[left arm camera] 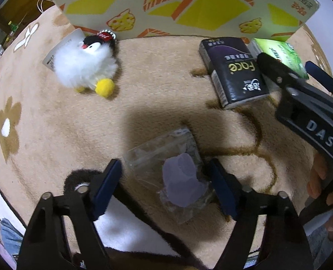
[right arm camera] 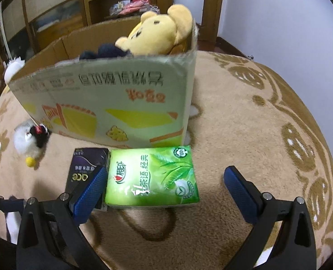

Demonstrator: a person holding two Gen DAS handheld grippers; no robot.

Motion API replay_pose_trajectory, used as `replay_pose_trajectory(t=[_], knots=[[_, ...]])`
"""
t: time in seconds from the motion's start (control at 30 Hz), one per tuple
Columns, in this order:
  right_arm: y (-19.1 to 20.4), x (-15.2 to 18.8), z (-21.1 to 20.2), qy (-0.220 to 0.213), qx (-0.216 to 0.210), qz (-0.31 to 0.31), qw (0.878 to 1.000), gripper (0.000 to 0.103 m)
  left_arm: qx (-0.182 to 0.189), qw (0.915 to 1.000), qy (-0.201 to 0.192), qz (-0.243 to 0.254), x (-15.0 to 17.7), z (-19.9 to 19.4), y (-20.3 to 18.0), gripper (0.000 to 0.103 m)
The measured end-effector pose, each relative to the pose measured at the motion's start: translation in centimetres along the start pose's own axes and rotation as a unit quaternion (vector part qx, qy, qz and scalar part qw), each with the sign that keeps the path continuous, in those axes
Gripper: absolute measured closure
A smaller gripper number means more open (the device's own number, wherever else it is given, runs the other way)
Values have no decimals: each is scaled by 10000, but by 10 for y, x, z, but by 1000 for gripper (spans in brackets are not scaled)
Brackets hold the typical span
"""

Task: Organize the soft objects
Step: 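Grasp the clear bag with the left tool while the right tool grasps the green tissue pack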

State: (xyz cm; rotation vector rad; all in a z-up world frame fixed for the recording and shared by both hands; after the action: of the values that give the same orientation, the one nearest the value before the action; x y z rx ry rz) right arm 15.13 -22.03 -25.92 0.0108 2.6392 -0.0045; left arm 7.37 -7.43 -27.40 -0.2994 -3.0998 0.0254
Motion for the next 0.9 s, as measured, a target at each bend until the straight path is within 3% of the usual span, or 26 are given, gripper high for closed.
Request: replay_pose_trajectory(t=[0.07,0.13,0.33,0.6,0.9], knots=[[-1,0,2,24,6,-14,10000,0,19,10000,-67,55,0,-8,-2,45],[-1,0,3,37,-3,-15,10000,3,15,9999,-107,79,1,-9,-5,46],[-1,1,6,129,-32,-19,9999,25,24,9998,-184,89,8,-14,-7,47],[-3,0,3,93,-18,-32,10000,25,10,9992,-379,105,-2,-32,-3,48],[5,4,-37,-254,-58,-34,9997,25,-262,9959,-862,53,-12,-61,4,48]])
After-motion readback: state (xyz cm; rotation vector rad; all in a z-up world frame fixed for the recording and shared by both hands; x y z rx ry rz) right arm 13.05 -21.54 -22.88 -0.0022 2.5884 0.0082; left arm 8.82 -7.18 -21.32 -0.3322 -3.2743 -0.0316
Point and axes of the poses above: each gripper's, at about its wrist camera, not at the fingertips, and z roughly the way its jaws point, y to its left, x to its underside, the point moved 10 cm from there along z, roughly the way its jaws point, and after that the axes turned 8 degrees about y, right-handed, at the moved point
